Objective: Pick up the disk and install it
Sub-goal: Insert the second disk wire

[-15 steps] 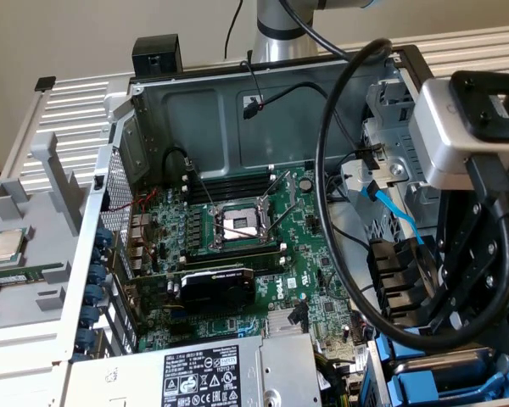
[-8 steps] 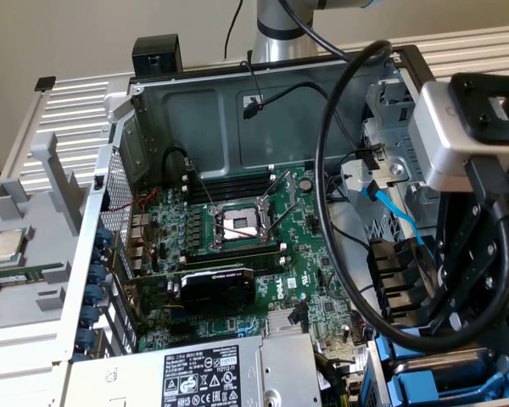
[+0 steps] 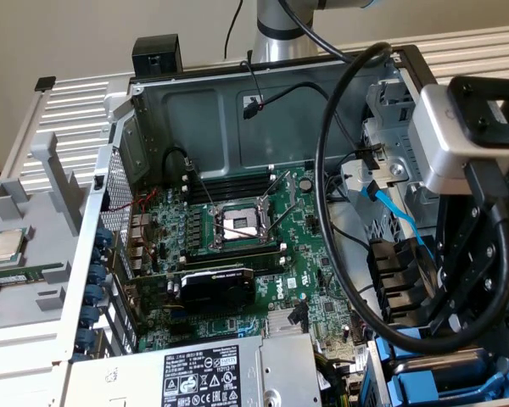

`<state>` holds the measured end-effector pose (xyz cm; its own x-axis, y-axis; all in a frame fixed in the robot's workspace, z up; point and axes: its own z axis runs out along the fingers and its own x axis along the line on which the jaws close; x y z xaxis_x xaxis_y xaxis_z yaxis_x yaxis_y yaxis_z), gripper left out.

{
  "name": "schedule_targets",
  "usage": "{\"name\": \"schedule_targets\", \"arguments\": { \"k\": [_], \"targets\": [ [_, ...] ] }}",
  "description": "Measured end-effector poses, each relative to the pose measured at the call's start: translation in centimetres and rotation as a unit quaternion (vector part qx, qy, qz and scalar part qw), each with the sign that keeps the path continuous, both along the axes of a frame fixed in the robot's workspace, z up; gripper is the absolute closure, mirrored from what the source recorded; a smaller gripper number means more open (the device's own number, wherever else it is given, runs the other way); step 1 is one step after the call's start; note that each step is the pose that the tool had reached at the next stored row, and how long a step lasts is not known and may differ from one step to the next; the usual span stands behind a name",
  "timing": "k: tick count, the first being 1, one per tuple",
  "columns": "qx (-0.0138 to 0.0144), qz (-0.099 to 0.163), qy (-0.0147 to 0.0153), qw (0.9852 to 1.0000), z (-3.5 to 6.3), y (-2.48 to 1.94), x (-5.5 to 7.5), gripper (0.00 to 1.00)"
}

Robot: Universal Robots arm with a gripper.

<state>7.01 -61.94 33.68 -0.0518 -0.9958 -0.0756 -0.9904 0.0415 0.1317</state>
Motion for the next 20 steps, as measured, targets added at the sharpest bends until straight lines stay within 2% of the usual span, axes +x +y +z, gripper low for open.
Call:
{"name": "schedule_targets", "arguments": {
  "k": [9, 10, 11, 13, 14, 20],
  "targets": [
    [0.0001, 0.0, -0.0001, 1.0, -0.01, 0.0, 0.0, 0.84],
    [0.0002, 0.0, -0.0001, 1.0, -0.01, 0.0, 0.0, 0.82],
    [0.0002, 0.0, -0.0001, 1.0, -0.02, 0.0, 0.0, 0.76],
    [0.0002, 0.0, 0.0, 1.0, -0.01, 0.0, 0.0, 0.76],
    [0.0001, 0.0, 0.0, 1.0, 0.0, 0.0, 0.0, 0.69],
    [0.0001, 0.0, 0.0, 1.0, 0.28, 0.04, 0.0, 0.69]
  ]
}}
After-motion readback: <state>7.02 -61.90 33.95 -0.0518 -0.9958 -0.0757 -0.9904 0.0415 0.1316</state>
